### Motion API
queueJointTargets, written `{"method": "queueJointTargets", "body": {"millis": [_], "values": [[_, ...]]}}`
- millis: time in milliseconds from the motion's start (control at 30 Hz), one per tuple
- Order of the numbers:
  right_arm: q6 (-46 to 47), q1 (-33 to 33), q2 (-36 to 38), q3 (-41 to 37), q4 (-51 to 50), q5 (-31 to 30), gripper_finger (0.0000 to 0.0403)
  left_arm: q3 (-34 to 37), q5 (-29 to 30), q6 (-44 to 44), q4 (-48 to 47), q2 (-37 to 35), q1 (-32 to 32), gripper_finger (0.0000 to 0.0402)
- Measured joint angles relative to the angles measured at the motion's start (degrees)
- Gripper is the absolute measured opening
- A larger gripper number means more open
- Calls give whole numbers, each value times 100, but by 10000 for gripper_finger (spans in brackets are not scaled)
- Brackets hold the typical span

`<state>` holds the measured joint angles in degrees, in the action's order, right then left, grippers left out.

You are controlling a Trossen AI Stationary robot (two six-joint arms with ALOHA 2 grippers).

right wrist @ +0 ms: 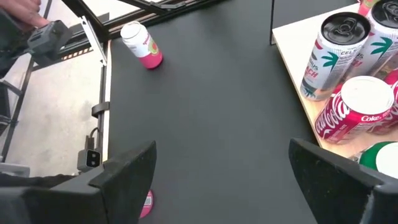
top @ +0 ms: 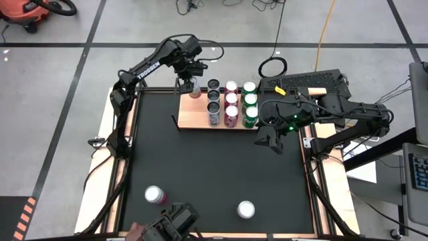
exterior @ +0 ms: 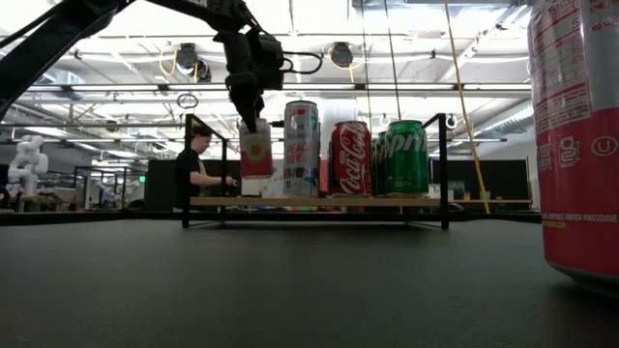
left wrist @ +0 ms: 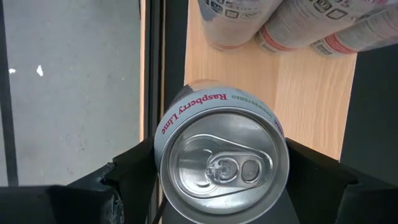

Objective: Place canned beverage on shelf
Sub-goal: Put the middle pink soda can on the shelf

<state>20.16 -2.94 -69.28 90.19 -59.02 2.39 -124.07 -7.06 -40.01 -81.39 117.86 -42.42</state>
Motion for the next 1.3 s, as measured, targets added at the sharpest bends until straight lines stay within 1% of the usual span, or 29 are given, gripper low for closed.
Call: {"method": "queueJointTargets", "body": {"millis": [100,433,533,667,900,1133,1300], "values": [[0,0,0,0,0,-2,341,2,-1,-134,1,20,-31,288],[2,2,-2,0,2,-83,341,30,-59,-100,28,295,-54,288],[9,2,-2,0,2,-83,341,155,-66,-131,178,295,-54,288],[10,2,-2,0,2,-83,341,159,-87,-204,157,295,-54,288],[-28,2,-2,-2,4,-85,341,161,-347,-389,226,295,-133,288],[-2,2,-2,-2,4,-86,341,161,-348,-408,229,295,-146,288],[6,2,-2,-2,4,-87,341,378,-346,-432,298,295,-148,288]]}}
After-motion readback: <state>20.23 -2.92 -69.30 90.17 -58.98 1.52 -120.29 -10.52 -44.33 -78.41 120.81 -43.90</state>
